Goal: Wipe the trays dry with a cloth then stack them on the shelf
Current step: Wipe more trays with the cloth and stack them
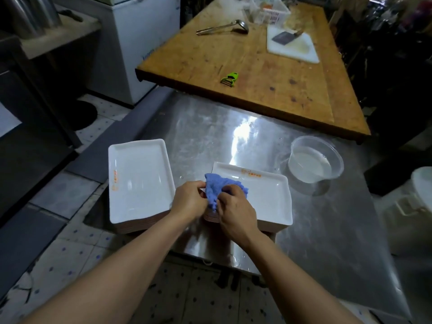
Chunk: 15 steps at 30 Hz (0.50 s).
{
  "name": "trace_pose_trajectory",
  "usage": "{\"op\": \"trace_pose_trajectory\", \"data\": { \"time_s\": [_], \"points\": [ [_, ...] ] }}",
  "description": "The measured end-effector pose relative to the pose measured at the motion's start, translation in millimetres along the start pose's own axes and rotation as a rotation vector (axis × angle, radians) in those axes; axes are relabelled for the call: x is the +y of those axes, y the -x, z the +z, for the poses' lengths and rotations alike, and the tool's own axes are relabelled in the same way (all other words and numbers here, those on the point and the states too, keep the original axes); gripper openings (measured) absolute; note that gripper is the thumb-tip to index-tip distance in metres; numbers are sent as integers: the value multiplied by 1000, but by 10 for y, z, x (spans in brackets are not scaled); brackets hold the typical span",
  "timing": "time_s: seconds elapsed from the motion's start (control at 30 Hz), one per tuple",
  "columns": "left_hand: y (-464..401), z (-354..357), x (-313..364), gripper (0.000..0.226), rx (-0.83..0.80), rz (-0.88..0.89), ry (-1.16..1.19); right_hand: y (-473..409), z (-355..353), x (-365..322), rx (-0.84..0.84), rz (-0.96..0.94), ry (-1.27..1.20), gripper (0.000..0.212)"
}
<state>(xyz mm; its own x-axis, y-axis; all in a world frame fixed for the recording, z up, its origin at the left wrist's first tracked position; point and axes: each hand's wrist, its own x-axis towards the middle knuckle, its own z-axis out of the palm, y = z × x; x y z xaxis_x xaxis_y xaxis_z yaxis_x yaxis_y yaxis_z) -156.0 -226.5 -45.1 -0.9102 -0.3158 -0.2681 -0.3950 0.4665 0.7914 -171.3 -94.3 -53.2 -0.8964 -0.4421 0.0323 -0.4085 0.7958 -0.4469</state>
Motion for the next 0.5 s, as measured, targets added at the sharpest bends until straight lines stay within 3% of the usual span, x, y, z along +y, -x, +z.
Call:
{"op": "trace_pose_trajectory", "data": {
  "time_s": [0.23,0.5],
  "points": [
    [-78,41,13,41,43,-66,-151,-406,-2,64,17,-19,176,30],
    [-167,147,38,30,32,-98,-224,-519,-17,158,52,-18,335,27]
  ]
}}
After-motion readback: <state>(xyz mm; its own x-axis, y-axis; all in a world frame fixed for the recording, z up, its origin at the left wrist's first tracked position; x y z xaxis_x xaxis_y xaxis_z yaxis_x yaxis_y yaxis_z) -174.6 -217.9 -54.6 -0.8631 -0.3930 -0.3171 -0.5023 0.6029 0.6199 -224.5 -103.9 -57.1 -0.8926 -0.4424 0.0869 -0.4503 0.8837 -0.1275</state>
